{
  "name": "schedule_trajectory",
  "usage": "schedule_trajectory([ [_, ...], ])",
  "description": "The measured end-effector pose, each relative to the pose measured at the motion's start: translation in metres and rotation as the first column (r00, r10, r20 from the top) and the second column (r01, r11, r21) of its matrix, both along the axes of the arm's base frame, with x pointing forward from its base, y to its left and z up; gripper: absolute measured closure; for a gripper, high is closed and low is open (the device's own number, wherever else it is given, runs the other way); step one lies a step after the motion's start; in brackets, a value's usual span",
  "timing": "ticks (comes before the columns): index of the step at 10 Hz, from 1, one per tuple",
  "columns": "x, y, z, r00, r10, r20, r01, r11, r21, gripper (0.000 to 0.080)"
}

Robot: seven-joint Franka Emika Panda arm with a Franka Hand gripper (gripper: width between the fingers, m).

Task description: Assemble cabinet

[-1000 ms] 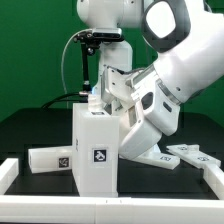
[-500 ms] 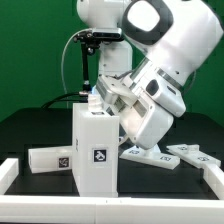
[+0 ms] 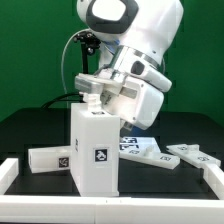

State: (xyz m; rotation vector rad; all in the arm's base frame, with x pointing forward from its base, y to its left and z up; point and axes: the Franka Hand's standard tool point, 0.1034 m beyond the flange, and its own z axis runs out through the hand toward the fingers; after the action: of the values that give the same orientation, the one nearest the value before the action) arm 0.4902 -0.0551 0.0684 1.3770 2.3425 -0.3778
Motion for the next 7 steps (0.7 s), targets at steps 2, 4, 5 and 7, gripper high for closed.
schedule_trajectory([
  [2,-0.0019,0.0041,-0.0023,1.000,-0.014,-0.010,0.014,1.000,-0.007,0.0002],
  [4,-0.0024,0.0037,-0.0030,1.000,-0.014,-0.011,0.014,1.000,-0.008,0.0002],
  [5,-0.0026,0.0032,-0.0035,1.000,-0.015,-0.012,0.015,1.000,-0.007,0.0002],
  [7,0.0011,0.0044,0.0044,0.999,-0.036,0.013,0.036,0.999,0.006,0.0002],
])
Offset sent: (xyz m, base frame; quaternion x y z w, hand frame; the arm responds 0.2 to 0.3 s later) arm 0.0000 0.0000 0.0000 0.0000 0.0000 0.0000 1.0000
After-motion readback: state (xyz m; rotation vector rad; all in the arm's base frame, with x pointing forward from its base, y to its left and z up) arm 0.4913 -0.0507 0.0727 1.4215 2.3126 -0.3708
